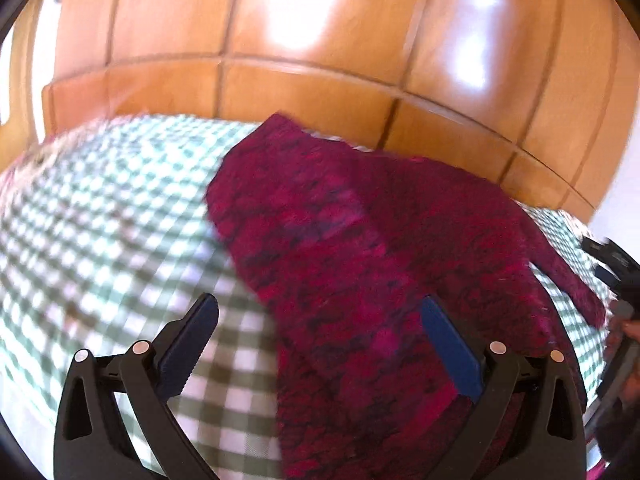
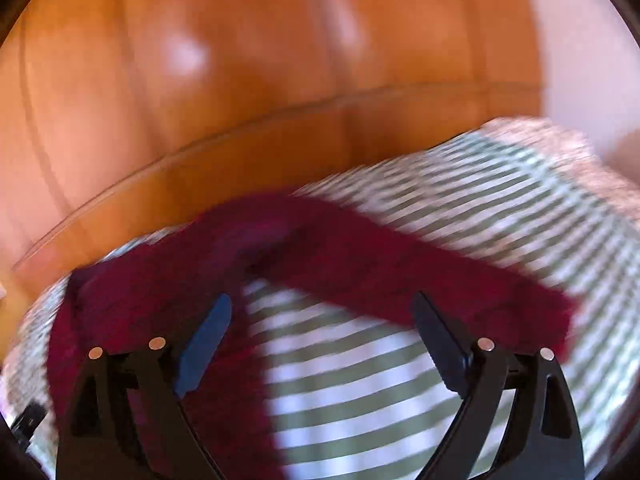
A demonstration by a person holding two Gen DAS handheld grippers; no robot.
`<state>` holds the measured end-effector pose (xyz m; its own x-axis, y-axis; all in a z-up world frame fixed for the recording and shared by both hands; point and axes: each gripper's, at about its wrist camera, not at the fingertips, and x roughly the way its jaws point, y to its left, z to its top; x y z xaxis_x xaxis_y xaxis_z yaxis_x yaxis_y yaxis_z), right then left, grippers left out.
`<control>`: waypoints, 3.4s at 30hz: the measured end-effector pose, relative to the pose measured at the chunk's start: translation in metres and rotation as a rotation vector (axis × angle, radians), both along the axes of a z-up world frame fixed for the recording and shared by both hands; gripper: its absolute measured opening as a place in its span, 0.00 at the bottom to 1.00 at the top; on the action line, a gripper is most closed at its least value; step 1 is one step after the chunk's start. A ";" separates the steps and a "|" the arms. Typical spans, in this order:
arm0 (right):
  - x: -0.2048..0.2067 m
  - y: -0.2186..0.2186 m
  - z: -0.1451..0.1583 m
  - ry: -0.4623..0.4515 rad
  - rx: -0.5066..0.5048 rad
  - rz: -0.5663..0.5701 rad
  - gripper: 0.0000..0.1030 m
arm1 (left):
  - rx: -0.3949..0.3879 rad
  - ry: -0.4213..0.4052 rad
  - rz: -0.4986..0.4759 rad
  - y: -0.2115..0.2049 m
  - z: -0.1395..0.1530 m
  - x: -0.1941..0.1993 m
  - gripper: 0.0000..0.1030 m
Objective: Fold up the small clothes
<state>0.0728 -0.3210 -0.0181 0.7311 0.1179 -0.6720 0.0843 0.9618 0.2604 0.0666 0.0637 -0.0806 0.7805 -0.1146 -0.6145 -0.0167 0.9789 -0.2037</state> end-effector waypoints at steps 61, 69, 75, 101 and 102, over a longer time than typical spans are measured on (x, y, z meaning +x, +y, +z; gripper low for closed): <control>0.020 0.050 -0.074 0.204 -0.071 0.063 0.98 | 0.119 -0.132 -0.292 0.017 0.036 0.002 0.18; 0.020 0.050 -0.075 0.204 -0.073 0.063 0.98 | 0.114 -0.251 0.062 0.138 0.085 0.023 0.17; 0.020 0.051 -0.075 0.206 -0.076 0.063 0.98 | 0.132 -0.070 0.410 0.238 0.065 0.063 0.46; -0.037 -0.013 -0.057 0.264 0.086 0.140 0.66 | -0.287 0.179 -0.275 0.006 -0.055 -0.006 0.73; -0.043 -0.016 -0.057 0.262 0.115 0.151 0.65 | -0.287 0.182 -0.282 0.003 -0.055 -0.007 0.71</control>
<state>0.0296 -0.3366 -0.0755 0.5031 0.2983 -0.8111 0.0215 0.9340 0.3567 0.0593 0.0666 -0.1353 0.5765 -0.4936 -0.6512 0.1821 0.8545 -0.4865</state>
